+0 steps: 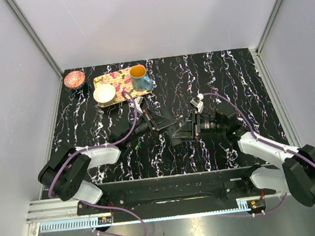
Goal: Load the batteries into the remote control
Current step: Load the battery cover into the remote control.
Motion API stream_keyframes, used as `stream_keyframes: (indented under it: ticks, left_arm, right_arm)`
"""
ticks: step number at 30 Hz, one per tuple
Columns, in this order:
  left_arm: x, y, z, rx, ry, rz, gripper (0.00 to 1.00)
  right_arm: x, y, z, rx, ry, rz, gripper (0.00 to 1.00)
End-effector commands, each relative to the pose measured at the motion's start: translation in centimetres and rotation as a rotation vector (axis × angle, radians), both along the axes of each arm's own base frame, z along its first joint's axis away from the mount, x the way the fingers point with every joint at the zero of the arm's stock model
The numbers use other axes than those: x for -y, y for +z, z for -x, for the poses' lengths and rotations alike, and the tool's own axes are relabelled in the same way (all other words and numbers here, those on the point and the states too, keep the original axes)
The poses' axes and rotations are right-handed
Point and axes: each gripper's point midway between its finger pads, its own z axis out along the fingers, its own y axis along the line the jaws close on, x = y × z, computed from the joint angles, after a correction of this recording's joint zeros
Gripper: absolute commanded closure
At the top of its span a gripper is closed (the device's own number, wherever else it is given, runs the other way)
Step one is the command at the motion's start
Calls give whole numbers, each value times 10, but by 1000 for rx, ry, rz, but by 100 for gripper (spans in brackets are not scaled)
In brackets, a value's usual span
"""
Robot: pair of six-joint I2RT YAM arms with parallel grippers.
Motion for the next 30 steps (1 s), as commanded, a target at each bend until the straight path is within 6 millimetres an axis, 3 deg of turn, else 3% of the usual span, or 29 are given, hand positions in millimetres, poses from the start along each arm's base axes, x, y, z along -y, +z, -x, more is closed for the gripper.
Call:
stream_keyframes:
  ticks: [1,8,25,30]
  left_arm:
    - [-1,41,4,105,-19,76,100]
    - [-1,48,8,111,-32,89,100]
    - [-10,57,29,94,-57,112,100]
    - [-9,64,38,106,-77,124,100]
  right_arm:
    - [-2,13,1,34,27,-49,69]
    - [-3,6,-7,9,3,-24,100]
    - [1,-30,-25,-87,-119,80,100]
    - [0,-30,-30,-87,-135,84,100]
